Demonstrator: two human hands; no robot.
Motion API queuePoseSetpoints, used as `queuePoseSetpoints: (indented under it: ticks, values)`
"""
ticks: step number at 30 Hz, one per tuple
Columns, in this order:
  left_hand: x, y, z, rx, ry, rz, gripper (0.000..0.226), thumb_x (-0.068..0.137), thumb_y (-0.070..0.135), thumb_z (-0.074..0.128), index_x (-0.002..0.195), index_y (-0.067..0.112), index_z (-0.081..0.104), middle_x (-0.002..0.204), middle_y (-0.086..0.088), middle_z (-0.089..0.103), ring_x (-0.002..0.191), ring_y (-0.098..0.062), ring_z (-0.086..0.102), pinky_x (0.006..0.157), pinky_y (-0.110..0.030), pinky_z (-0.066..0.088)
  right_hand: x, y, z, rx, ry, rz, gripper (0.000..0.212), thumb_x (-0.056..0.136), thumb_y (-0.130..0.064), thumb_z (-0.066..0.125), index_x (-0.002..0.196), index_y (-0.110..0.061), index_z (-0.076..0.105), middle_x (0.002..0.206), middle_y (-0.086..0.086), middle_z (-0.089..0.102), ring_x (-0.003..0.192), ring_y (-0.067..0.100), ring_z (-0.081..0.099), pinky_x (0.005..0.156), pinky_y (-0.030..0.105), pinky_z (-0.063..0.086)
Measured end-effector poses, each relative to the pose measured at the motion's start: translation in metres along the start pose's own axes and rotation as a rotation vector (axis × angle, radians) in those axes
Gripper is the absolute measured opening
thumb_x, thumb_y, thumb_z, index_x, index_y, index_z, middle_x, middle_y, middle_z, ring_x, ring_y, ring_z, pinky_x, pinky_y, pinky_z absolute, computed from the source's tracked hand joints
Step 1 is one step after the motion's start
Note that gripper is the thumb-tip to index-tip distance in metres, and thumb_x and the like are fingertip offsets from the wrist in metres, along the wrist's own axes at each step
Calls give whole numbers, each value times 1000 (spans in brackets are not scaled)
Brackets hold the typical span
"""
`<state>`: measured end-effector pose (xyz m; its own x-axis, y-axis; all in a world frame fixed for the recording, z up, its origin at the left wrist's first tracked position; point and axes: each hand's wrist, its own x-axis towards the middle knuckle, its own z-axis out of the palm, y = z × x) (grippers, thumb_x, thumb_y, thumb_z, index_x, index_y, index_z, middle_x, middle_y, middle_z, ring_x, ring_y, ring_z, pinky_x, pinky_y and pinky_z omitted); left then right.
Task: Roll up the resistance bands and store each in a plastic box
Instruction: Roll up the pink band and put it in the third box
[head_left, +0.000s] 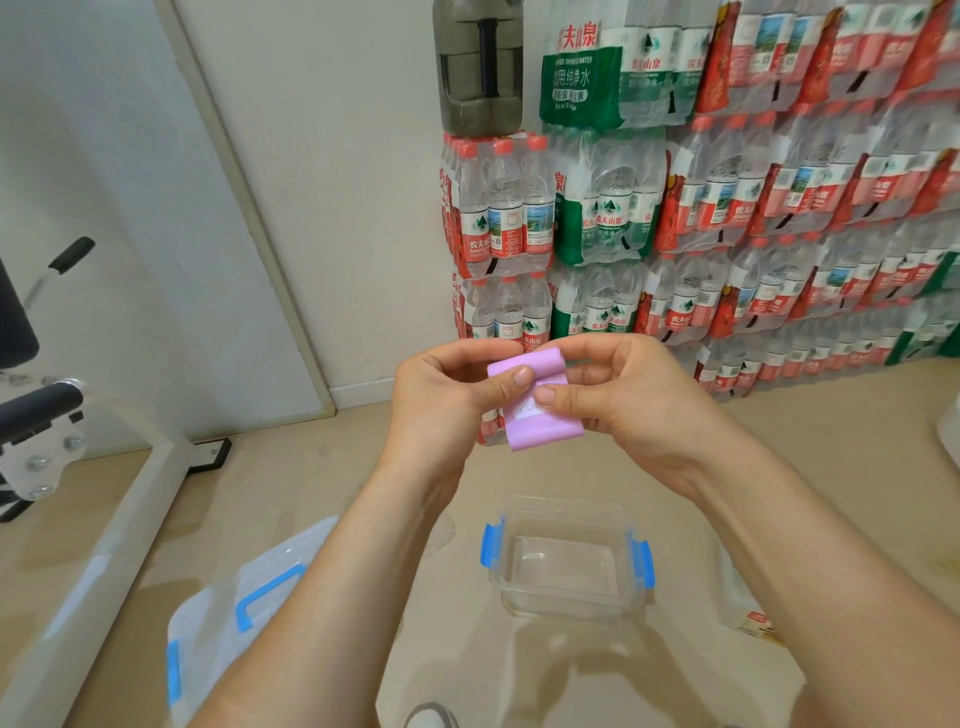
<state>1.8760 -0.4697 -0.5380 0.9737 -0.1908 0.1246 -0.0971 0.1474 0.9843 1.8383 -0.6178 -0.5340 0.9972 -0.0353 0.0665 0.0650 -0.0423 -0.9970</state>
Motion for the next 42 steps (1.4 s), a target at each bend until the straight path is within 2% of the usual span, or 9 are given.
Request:
queuePoseSetpoints:
  ticks: [4,7,14,19,21,24,27,31,42]
  values:
    - [-1,0,2,43,-22,48,22,73,-9,72,79,12,70,66,4,71,64,-11,65,59,-26,53,-2,-1,0,39,-15,-17,25,79,4,68,103,-5,70,93,20,74,83,32,72,72,40,59]
    - [-3,1,3,45,-40,78,24,73,-16,68,77,7,67,60,6,69,55,-7,65,48,-18,50,-2,-1,2,81,17,-23,13,81,-4,68,93,-8,71,82,13,74,67,20,70,56,26,56]
    - [-2,-4,4,60,-117,86,26,73,-16,68,75,10,65,66,5,70,62,-9,67,52,-17,50,2,2,0,83,111,-28,7,82,-7,68,87,-8,73,75,9,72,64,13,65,56,20,50]
    - [0,-3,1,31,-162,24,12,74,4,73,83,12,71,84,-10,73,79,-22,69,73,-36,57,0,1,-2,50,132,-19,8,81,-6,69,88,-9,74,92,23,72,77,28,64,70,37,45]
    - [-1,0,0,27,-139,1,10,79,3,70,85,10,72,88,-15,72,85,-28,68,87,-49,52,-1,0,-2,56,121,-20,9,81,-4,69,89,-7,72,92,21,73,75,28,68,67,36,51]
    - [-1,1,0,-13,-83,-15,10,79,-1,69,82,8,72,86,-18,71,83,-31,66,89,-56,49,-3,-3,-2,52,64,-13,19,81,-10,70,100,-8,69,95,15,74,77,27,71,65,32,56]
    - [-2,0,3,-51,-44,1,11,78,-3,69,80,8,72,79,-14,70,77,-28,65,78,-47,55,-3,-2,-2,-6,14,2,38,79,-8,73,115,-12,62,94,12,75,84,28,73,75,31,57]
    - [0,-2,3,-88,30,28,14,79,-3,68,78,10,71,68,-4,69,63,-19,65,54,-27,55,-4,-2,1,-26,15,0,38,81,5,67,115,-9,64,87,13,76,72,23,71,56,16,50]
    - [-2,-3,8,-6,11,187,31,71,-18,68,78,13,68,69,8,71,68,-6,67,57,-18,51,-6,-6,2,111,-2,38,14,85,-10,65,92,-15,76,80,5,73,61,5,61,53,14,43]
